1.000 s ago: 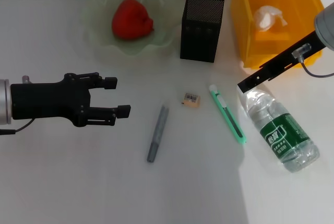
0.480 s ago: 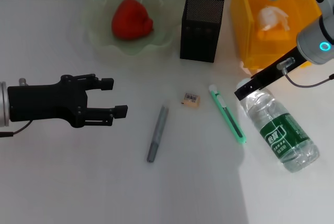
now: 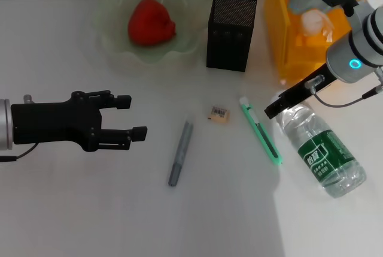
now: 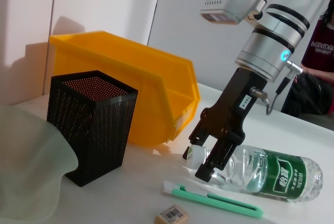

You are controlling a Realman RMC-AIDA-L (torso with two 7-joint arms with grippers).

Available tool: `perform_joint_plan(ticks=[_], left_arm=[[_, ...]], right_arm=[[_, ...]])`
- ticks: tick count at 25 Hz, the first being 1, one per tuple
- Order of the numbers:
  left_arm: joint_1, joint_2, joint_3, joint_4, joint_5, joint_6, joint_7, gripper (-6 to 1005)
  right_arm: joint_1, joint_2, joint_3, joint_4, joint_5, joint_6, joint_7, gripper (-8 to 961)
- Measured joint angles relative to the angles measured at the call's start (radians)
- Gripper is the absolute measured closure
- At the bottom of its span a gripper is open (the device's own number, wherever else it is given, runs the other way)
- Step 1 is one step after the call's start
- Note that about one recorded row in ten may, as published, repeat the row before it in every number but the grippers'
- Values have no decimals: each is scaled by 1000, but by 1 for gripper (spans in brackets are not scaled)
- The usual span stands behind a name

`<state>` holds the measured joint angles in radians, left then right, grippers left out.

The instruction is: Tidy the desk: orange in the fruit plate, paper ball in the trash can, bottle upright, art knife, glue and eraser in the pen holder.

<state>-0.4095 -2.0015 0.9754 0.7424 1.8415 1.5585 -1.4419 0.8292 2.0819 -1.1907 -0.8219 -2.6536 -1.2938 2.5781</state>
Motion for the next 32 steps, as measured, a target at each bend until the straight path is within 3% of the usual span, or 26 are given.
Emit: perform_joint_plan(ticks=[8,12,19,21,22,28,32], left_arm=[[0,0,0,0,1,-2,0,153],[0,0,-7,0,1,-1,0,153],[8,-1,-62,8,-4,21,0,155],[8,0,-85,9,-6,34,5,155],[8,0,-85,9,-6,34,5,154],[5,-1,-93,11,-7,41,9,155],[1,-2,-99,11,-7,53,10,155]], right_arm=[[-17,3,-13,-10,14,19,1,460],[-44,4,-17,-49,25,18,-7,480],[-186,1,-20,-275,164,-19,-35,509],[-272,4,-21,-390,227,-20,-75,510],[-272,4,-21,-390,227,-20,-75,510],[-438,2,-16,-512,431,3,-217,511],[-486,4,-15,-554,484,3,-276,513]])
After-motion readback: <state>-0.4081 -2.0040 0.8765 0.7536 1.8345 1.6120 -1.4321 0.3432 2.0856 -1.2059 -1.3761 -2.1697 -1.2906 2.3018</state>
